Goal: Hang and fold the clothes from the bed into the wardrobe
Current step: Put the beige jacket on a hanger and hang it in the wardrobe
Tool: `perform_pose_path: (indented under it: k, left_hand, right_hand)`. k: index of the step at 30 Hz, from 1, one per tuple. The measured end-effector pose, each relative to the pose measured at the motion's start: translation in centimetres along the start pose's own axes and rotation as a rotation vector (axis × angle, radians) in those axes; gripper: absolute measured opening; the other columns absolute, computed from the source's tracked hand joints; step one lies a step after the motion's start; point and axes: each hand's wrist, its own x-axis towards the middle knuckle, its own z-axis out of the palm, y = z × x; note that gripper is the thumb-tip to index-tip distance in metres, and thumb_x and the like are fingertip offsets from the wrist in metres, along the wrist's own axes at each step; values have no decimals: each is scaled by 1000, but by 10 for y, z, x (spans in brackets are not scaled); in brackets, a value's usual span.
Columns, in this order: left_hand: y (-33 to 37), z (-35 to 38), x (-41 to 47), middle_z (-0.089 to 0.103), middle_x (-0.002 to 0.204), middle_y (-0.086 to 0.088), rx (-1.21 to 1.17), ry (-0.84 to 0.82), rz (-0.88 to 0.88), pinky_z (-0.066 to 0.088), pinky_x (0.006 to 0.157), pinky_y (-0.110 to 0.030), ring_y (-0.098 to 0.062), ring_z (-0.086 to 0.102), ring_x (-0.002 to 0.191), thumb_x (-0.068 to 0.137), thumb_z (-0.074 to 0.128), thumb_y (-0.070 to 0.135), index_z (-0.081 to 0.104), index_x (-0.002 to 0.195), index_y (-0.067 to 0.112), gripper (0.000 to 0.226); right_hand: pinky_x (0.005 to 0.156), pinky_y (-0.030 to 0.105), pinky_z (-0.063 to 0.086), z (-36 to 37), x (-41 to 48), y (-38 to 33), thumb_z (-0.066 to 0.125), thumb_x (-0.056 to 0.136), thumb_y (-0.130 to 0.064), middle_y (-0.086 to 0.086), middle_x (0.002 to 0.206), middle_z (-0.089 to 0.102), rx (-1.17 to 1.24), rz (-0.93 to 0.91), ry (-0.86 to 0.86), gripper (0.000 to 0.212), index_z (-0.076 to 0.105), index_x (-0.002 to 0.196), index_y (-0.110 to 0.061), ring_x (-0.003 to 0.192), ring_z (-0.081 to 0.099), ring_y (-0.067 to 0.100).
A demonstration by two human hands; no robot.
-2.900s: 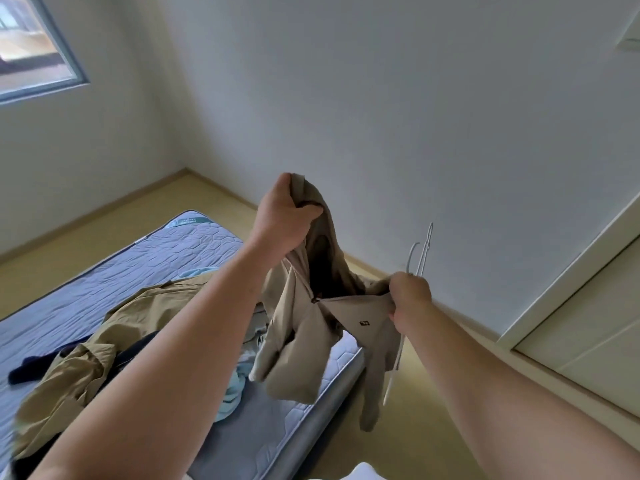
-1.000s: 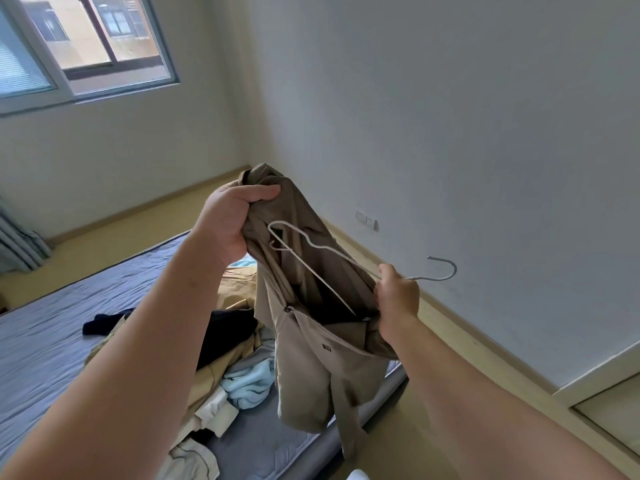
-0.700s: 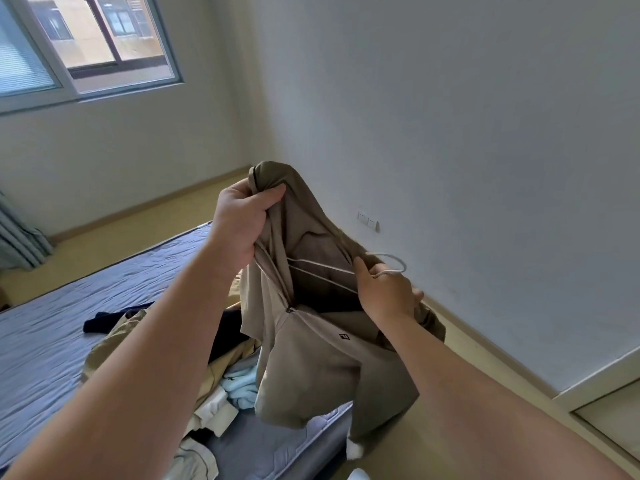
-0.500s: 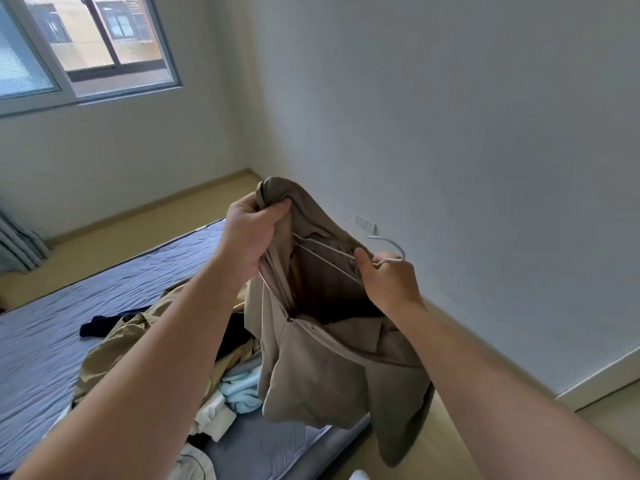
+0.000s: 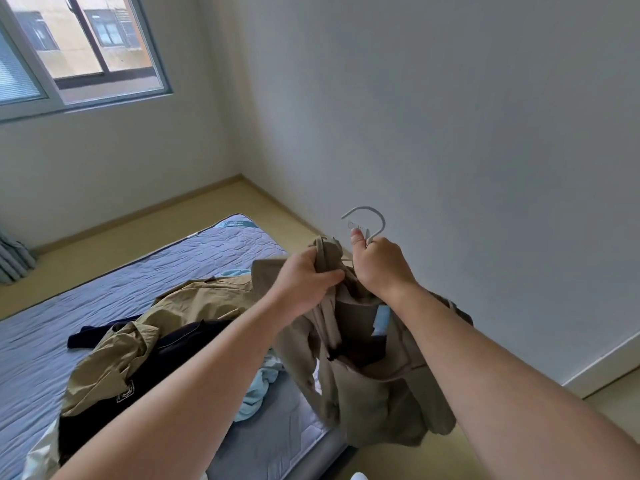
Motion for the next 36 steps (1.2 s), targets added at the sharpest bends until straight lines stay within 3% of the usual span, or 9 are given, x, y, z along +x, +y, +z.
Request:
perform_pose_path:
  k: [5, 9, 13, 16, 18, 21, 24, 30, 36]
  left_hand:
    - [-13, 16, -7, 77, 98, -1, -111, -38, -33, 58, 91, -49, -22, 74, 93, 61, 77, 29, 67, 107, 22, 47]
    - [-24, 21, 3, 71, 108, -7, -168, 59, -148, 60, 84, -51, -26, 72, 94, 76, 77, 34, 53, 113, 19, 46]
    - [-21, 14, 8, 58, 93, 5, 632, 208, -2, 47, 72, -36, -22, 56, 86, 72, 59, 66, 44, 100, 27, 51]
    - [-15, 13, 13, 50, 111, 3, 852, 333, 268, 44, 87, -40, -23, 49, 105, 66, 63, 65, 44, 108, 27, 60]
    - [-11, 11, 23, 50, 125, 2, 854, 183, 373, 42, 95, -39, -22, 49, 116, 70, 69, 56, 45, 124, 28, 66]
    - [-4, 11, 37, 60, 121, 1, 870, -175, 240, 45, 79, -33, -21, 57, 102, 81, 69, 39, 52, 127, 28, 51]
    - [-1, 16, 41, 61, 99, 6, 926, -235, 257, 38, 70, -28, -21, 59, 93, 87, 58, 19, 66, 109, 28, 25]
    - [13, 19, 39, 71, 96, 15, 586, -461, 149, 40, 45, -16, -10, 56, 64, 72, 37, -10, 61, 92, 35, 55]
    - [19, 25, 37, 74, 93, 21, 543, -571, 89, 41, 54, -18, -13, 59, 73, 65, 27, -11, 66, 90, 35, 65]
  right_hand:
    - [74, 35, 48, -2, -6, 12, 26, 107, -55, -1, 66, 58, -59, 30, 10, 65, 55, 64, -15, 70, 59, 22]
    - [93, 46, 48, -6, -10, 17, 25, 105, -59, 2, 78, 66, -97, 61, 29, 64, 59, 72, -17, 80, 58, 26]
    - [98, 48, 47, -13, -13, 22, 24, 105, -60, 4, 87, 71, -105, 66, 41, 68, 66, 78, -14, 85, 61, 25]
    - [97, 48, 49, -19, -17, 24, 25, 105, -60, 4, 81, 73, -56, 61, 28, 71, 69, 78, -10, 83, 67, 23]
    - [93, 48, 52, -23, -20, 26, 27, 104, -60, 6, 76, 72, -26, 55, 11, 73, 69, 79, -6, 78, 69, 23]
    - [90, 49, 54, -27, -23, 29, 28, 103, -62, 9, 81, 73, 6, 54, -8, 73, 69, 83, -5, 81, 70, 27]
    - [89, 49, 54, -33, -26, 35, 32, 101, -65, 8, 82, 73, 15, 72, -29, 72, 70, 80, -8, 83, 69, 28]
    - [93, 46, 52, -49, -33, 65, 44, 99, -61, 2, 82, 73, -152, 97, -32, 56, 68, 73, -17, 90, 67, 26]
    - [98, 47, 45, -58, -35, 75, 40, 102, -60, -3, 75, 68, -245, 93, 10, 58, 58, 62, -22, 89, 64, 26]
